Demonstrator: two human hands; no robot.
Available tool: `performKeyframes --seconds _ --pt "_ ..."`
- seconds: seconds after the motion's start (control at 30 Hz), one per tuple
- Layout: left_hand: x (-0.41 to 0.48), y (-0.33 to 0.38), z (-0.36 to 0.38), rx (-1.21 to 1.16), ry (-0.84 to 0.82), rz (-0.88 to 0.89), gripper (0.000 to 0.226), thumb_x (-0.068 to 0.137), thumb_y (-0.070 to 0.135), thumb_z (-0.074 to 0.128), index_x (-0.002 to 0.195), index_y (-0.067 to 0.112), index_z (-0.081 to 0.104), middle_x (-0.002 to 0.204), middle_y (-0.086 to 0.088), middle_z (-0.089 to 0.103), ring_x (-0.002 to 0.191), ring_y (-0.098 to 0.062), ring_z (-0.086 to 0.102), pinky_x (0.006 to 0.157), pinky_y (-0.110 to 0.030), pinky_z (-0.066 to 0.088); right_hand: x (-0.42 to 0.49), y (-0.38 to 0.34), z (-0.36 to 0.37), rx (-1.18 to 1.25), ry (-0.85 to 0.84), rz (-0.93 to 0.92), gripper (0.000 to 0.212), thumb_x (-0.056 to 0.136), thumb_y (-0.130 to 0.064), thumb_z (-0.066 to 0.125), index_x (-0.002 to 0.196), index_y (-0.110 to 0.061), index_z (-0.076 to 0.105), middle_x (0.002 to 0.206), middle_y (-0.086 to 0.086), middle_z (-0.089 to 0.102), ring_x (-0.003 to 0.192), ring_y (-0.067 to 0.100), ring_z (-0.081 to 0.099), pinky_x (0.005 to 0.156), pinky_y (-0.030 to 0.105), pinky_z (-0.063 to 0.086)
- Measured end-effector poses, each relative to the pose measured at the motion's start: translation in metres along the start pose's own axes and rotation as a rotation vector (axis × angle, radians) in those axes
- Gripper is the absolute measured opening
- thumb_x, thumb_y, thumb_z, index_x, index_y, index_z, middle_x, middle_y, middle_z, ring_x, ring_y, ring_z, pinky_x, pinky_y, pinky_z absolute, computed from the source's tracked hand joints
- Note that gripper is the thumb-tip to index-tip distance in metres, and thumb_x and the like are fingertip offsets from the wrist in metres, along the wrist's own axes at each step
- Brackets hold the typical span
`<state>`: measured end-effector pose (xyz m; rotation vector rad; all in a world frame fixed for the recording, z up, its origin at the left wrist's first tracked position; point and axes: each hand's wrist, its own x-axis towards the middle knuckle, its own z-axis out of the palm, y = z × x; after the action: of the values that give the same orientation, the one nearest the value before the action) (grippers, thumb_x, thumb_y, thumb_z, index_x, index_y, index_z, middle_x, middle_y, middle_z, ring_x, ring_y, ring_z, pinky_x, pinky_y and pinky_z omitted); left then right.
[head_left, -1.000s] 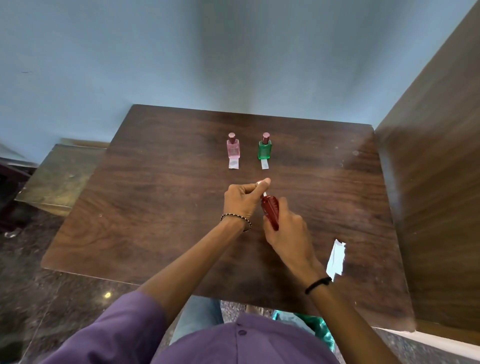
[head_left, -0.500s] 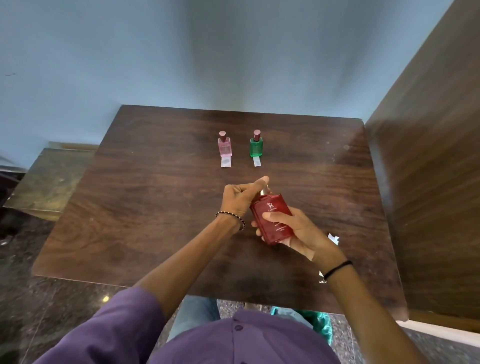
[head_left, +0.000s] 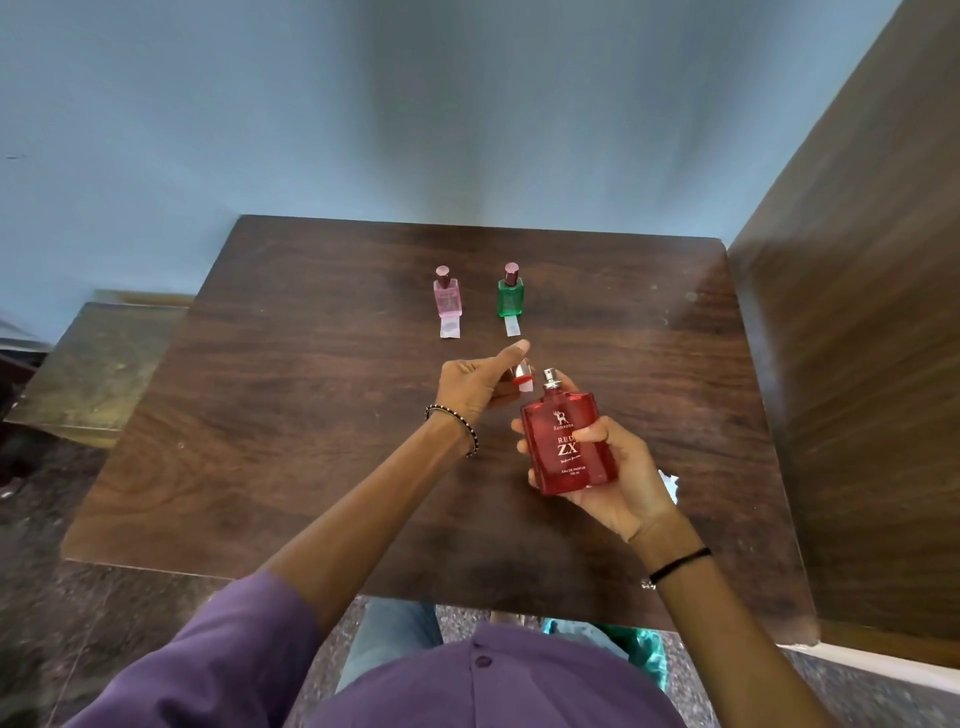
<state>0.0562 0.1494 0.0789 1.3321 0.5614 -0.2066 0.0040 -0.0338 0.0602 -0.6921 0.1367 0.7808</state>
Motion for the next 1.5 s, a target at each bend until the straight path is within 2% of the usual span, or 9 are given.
performKeyframes --seconds 0.13,0.23,0.3,0.4,0.5,0.7,1.13,1.27,1.5 --pt "-0.001 0.001 0.004 -0.072 -0.02 -0.067 0.049 0.078 0.036 0.082 0.099 -0.008 0.074 0.094 -0.014 0.079 0.09 -0.027 0.077 0.084 -0.039 0.062 0.0 -0.006 0.0 -0.032 0.063 -0.055 0.072 0.08 -0.012 0.062 0.148 -0.033 0.05 0.118 0.02 0.065 0.093 0.031 0.066 0.074 0.047 0.055" --pt "-0.002 0.002 0.005 -0.079 -0.063 -0.096 0.05 0.079 0.037 0.081 0.103 -0.006 0.073 0.095 -0.011 0.079 0.088 -0.023 0.077 0.079 -0.035 0.063 0.0 -0.013 0.009 -0.303 0.103 -0.147 0.069 0.084 -0.018 0.055 0.146 -0.048 0.047 0.117 0.017 0.054 0.079 0.023 0.056 0.063 0.037 0.047" --pt "-0.003 0.003 0.005 -0.086 -0.102 -0.11 0.043 0.079 0.037 0.081 0.098 -0.001 0.076 0.096 -0.01 0.079 0.088 -0.023 0.077 0.077 -0.034 0.063 0.001 -0.016 0.014 -0.586 0.239 -0.184 0.065 0.083 -0.026 0.057 0.141 -0.054 0.047 0.118 0.015 0.055 0.08 0.023 0.054 0.063 0.036 0.048" --pt "-0.004 0.006 0.005 -0.102 -0.152 -0.129 0.045 0.08 0.037 0.08 0.102 -0.002 0.076 0.1 -0.012 0.079 0.093 -0.025 0.076 0.079 -0.035 0.063 0.005 -0.017 0.016 -1.003 0.386 -0.275 0.062 0.084 -0.036 0.059 0.138 -0.059 0.043 0.123 0.003 0.052 0.096 0.019 0.053 0.078 0.034 0.048" --pt "-0.004 0.006 0.007 -0.095 -0.21 -0.137 0.043 0.082 0.038 0.079 0.1 -0.001 0.076 0.101 -0.014 0.078 0.096 -0.025 0.076 0.081 -0.037 0.062 0.01 -0.017 0.014 -1.342 0.486 -0.362 0.061 0.089 -0.043 0.063 0.139 -0.062 0.035 0.119 0.0 0.05 0.097 0.012 0.057 0.075 0.026 0.049" --pt "-0.004 0.009 0.005 -0.107 -0.218 -0.142 0.034 0.084 0.037 0.077 0.091 0.004 0.077 0.098 -0.016 0.078 0.092 -0.024 0.077 0.071 -0.032 0.062 0.013 -0.015 0.011 -1.697 0.559 -0.391 0.072 0.084 -0.058 0.062 0.146 -0.057 0.024 0.113 -0.007 0.039 0.091 0.017 0.056 0.065 0.025 0.049" --pt "-0.005 0.012 0.002 -0.152 -0.222 -0.161 0.027 0.082 0.036 0.079 0.091 0.01 0.077 0.102 -0.013 0.078 0.088 -0.024 0.077 0.075 -0.036 0.063 0.017 -0.001 0.017 -1.881 0.662 -0.434 0.075 0.084 -0.057 0.067 0.148 -0.045 0.03 0.118 0.008 0.049 0.086 0.016 0.047 0.067 0.028 0.044" --pt "-0.005 0.011 0.001 -0.149 -0.245 -0.187 0.022 0.082 0.035 0.079 0.075 0.014 0.083 0.102 -0.014 0.078 0.089 -0.025 0.077 0.075 -0.037 0.063 0.018 0.001 0.018 -1.88 0.678 -0.428 0.073 0.084 -0.056 0.067 0.146 -0.043 0.031 0.115 0.008 0.049 0.085 0.016 0.047 0.067 0.028 0.044" --pt "-0.006 0.009 0.002 -0.145 -0.241 -0.199 0.035 0.083 0.036 0.078 0.099 0.006 0.074 0.104 -0.015 0.077 0.094 -0.027 0.076 0.073 -0.034 0.062 0.014 0.001 0.019 -1.803 0.704 -0.417 0.074 0.085 -0.055 0.068 0.147 -0.044 0.029 0.118 0.007 0.045 0.086 0.017 0.051 0.066 0.026 0.046"
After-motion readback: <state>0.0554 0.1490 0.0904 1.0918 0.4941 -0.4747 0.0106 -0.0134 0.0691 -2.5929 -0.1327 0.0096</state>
